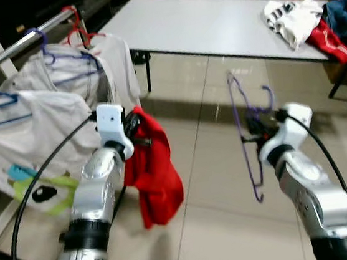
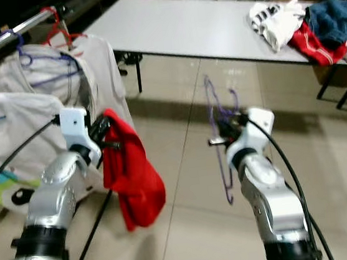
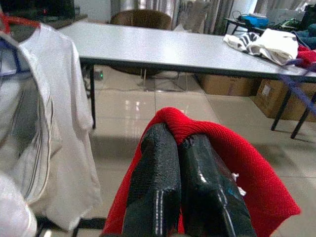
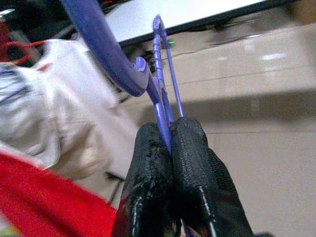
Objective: Hang hanger
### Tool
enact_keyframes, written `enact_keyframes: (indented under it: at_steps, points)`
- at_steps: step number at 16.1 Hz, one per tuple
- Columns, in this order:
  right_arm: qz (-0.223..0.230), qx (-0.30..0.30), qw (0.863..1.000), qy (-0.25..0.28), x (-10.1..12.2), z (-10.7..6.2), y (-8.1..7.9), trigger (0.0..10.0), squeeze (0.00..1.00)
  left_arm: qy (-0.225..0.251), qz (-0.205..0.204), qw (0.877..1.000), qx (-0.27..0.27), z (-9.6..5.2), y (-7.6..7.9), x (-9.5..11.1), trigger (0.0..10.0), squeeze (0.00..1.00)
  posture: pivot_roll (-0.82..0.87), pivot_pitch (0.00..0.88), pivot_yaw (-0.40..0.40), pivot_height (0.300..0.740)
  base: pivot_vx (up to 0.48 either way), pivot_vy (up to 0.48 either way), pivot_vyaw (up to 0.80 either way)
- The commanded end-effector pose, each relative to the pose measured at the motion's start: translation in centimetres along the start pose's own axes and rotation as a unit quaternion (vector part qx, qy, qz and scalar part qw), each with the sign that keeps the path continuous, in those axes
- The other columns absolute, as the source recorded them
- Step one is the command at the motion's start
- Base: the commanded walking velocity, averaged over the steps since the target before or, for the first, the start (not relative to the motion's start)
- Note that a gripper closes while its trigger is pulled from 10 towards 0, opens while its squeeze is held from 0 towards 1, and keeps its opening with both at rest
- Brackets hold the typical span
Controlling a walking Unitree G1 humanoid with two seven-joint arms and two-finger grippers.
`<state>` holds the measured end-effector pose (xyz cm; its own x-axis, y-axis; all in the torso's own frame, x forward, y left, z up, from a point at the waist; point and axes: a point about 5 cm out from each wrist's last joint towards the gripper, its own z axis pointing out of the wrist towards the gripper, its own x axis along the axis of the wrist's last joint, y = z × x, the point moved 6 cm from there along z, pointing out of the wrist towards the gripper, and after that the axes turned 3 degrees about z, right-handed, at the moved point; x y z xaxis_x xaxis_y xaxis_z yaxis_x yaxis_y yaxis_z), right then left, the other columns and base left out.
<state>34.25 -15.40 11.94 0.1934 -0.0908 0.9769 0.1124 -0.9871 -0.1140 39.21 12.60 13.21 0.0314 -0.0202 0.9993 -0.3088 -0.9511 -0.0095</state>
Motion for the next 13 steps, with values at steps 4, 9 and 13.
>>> enact_keyframes:
  at_steps: [4,9,13]
  points:
    - [-0.034,-0.002,0.999,0.015,1.1,-0.2,1.1,10.0,0.00,0.021,0.001,1.000,-0.019,0.5,0.9,1.1,10.0,0.00,-0.13,0.000,-0.009,0.740,0.430,0.000,0.00]
    - [-0.037,-0.027,0.998,0.038,1.8,0.2,2.0,10.0,0.00,0.021,0.004,1.000,-0.023,0.4,1.2,0.9,10.0,0.00,-0.12,0.000,-0.026,0.740,0.441,0.000,0.00]
    - [0.035,-0.039,0.997,0.059,1.9,-0.2,2.5,10.0,0.00,0.021,0.003,0.999,-0.033,0.5,1.8,0.8,10.0,0.00,-0.12,0.000,-0.027,0.740,0.442,0.000,0.00]
